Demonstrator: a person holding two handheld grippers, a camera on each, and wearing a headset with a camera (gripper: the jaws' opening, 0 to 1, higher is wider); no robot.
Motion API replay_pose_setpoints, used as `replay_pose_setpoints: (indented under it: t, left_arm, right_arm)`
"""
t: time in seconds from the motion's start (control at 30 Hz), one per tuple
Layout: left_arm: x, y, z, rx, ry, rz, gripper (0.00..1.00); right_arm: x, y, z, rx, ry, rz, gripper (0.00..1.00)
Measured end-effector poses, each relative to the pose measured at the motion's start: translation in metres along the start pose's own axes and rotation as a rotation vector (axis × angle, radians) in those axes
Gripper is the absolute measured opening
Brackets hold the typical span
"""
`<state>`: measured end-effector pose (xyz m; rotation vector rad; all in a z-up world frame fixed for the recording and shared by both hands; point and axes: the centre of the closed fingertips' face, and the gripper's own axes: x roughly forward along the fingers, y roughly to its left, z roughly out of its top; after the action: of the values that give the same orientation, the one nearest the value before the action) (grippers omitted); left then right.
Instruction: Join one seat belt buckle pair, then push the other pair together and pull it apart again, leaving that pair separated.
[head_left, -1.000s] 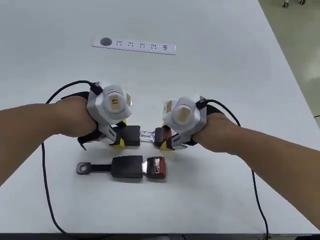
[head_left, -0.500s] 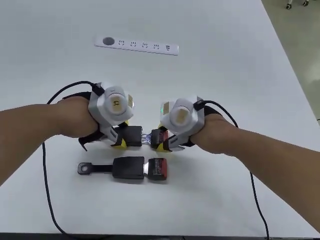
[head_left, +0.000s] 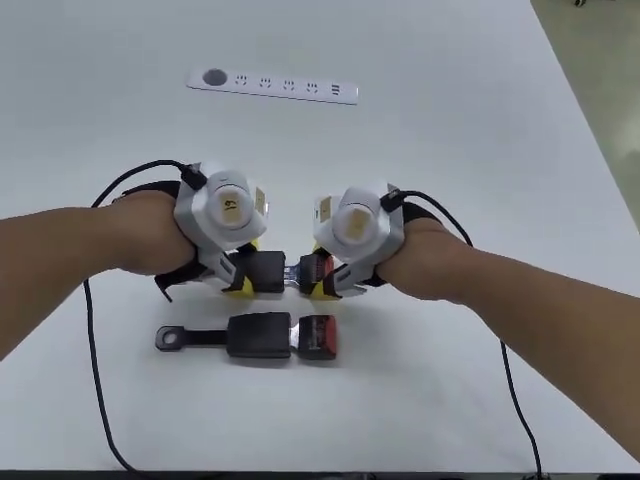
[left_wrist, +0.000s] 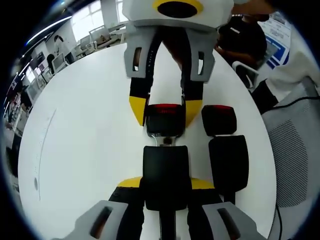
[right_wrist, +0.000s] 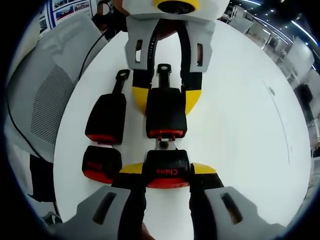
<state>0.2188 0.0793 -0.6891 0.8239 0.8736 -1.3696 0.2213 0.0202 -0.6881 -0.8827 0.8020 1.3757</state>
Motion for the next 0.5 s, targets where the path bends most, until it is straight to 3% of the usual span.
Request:
replay_pose_setpoints:
  t: [0.07, 0.5]
  left_arm:
    - [0.0001, -0.0003, -0.0002, 0.001, 0.000, -0.001, 0.33]
    - [0.0002, 0.0007, 0.0007, 0.001, -0.005, -0.001, 0.33]
  right_arm:
    - [0.0010, 0.0034, 0.0088, 0.003, -0.009, 0.001, 0.30]
    - [-0.0004, 0.0035, 0.0119, 0.014, -0.007, 0.003, 0.31]
